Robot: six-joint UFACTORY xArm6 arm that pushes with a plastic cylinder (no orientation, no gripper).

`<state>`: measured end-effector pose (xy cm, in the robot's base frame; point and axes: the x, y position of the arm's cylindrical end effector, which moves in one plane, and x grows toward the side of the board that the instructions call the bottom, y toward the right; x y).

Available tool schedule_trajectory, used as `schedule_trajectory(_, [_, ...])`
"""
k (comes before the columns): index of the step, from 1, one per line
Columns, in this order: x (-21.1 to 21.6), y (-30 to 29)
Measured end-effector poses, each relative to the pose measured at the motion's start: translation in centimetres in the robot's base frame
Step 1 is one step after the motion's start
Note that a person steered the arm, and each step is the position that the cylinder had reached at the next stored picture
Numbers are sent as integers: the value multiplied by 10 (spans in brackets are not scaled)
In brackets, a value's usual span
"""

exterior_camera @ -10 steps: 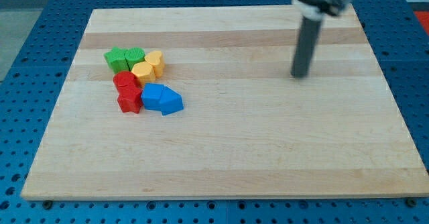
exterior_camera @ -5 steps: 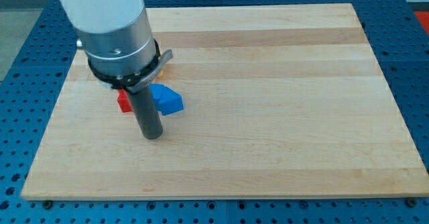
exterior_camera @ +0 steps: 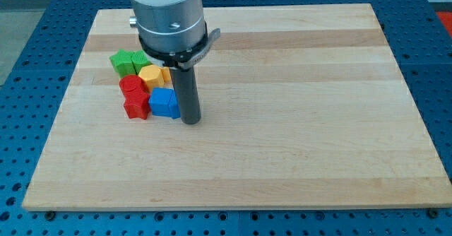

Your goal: Push the blue blocks into the red star

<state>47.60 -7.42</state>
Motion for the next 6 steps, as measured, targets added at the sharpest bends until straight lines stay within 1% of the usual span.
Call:
schedule_trajectory(1, [-15,-3])
schedule_trajectory(2, [-16,-3])
schedule_trajectory(3, [-10,23])
schedule_trajectory(4, [-47,54])
schedule_trajectory(5, [-86,38])
schedule_trajectory(6, [-90,7])
